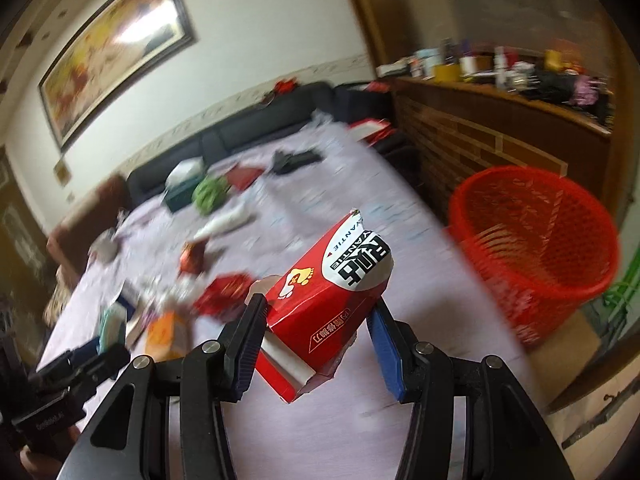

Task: Collect trash
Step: 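Carry both items over the red wastebasket and open both tools, then move both open tools back over the table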

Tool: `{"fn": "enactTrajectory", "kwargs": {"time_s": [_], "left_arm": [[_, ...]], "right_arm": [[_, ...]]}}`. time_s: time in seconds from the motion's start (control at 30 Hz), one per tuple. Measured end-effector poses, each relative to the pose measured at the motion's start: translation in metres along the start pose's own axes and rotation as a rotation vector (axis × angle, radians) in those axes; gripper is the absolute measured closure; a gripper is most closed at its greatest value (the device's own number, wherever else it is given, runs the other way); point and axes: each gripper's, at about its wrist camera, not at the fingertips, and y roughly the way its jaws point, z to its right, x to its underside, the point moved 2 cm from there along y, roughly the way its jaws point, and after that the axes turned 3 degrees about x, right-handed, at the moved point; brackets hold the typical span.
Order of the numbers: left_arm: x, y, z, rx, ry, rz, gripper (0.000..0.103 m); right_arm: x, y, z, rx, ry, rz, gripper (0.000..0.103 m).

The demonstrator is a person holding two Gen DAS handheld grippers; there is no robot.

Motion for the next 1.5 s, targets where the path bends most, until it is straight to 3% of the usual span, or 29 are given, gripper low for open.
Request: {"fn": "enactTrajectory", "kwargs": {"time_s": [0.27, 0.5, 0.7, 0.87, 1.0, 1.1, 1.23, 1.5], "left_arm": [[-0.045, 0.063, 0.099, 0.184, 0.100, -0.089, 0.032], [-0.063, 0.136, 0.168, 0.238, 0.171, -0.164, 0.032], [-0.073, 0.190, 0.201, 0.250, 0.211, -0.193, 0.030], [-0.068, 0.195, 0.189, 0.245, 0.174, -0.224, 0.027], [-0.066, 0.168, 0.172, 0.240, 0.162, -0.187, 0.024], [-0.058, 0.141, 0.153, 0.209, 0.155, -0.160, 0.022], [-0.043, 0.105, 0.122, 0.151, 0.144, -0.142, 0.022], [-0.007, 0.040, 0.038, 0.048, 0.018, -0.121, 0.022]], "right_arm": [[-0.053, -0.021, 0.095, 0.105, 0.125, 0.064, 0.046], [-0.082, -0.019, 0.161, 0.161, 0.206, 0.068, 0.046], [-0.099, -0.011, 0.196, 0.175, 0.247, 0.058, 0.041], [-0.107, -0.002, 0.205, 0.167, 0.250, 0.053, 0.028], [-0.103, -0.005, 0.199, 0.185, 0.233, 0.064, 0.027], [-0.094, -0.010, 0.183, 0.152, 0.217, 0.064, 0.027], [-0.080, -0.009, 0.143, 0.096, 0.165, 0.043, 0.027], [-0.041, 0.016, 0.035, -0.046, 0.004, -0.066, 0.027]]}}
